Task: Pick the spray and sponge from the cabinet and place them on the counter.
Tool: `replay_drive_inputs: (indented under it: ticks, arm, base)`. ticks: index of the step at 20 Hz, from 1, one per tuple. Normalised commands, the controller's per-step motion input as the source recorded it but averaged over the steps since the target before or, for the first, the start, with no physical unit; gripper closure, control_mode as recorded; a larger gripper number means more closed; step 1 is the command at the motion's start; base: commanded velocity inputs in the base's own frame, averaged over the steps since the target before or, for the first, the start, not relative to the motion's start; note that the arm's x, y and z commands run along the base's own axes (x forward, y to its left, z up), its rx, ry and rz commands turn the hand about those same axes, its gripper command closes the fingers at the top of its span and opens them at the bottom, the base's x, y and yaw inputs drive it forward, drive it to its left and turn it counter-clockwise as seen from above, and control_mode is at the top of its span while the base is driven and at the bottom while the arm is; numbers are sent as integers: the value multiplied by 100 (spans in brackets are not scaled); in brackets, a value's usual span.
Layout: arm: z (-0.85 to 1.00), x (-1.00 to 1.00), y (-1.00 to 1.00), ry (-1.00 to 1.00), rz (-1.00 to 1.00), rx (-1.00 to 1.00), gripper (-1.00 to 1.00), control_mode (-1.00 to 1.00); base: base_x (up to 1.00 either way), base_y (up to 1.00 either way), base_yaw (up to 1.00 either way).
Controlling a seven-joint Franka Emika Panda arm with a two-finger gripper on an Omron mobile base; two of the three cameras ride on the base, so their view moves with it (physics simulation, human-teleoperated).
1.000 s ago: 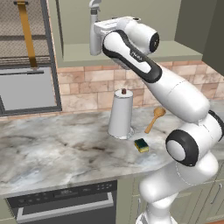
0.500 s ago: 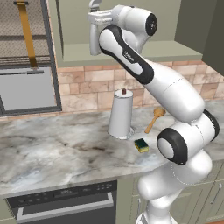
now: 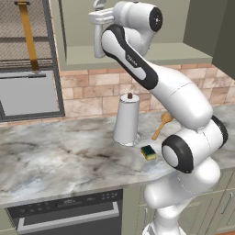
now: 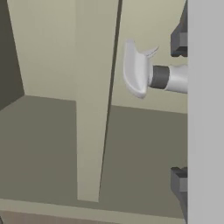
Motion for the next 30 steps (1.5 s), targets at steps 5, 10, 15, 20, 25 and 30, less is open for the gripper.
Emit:
replay_drive_inputs:
  ticks: [5, 10, 15, 20, 25, 30]
  arm:
    - [-7, 0, 0, 0, 0, -7, -100, -100]
    - [-15, 0, 0, 0, 0, -6, -100, -100]
    - [-14, 0, 0, 2, 0, -5, -100, -100]
    - [-20, 0, 0, 5, 0, -5, -100, -100]
    - [-19, 12, 0, 6, 0, -4, -100, -100]
    - [-10, 14, 0, 5, 0, -3, -100, -100]
  base:
    - [0, 0, 0]
    - [0, 0, 0]
    - [0, 0, 0]
    - [0, 0, 0]
    - [0, 0, 0]
    - [0, 0, 0]
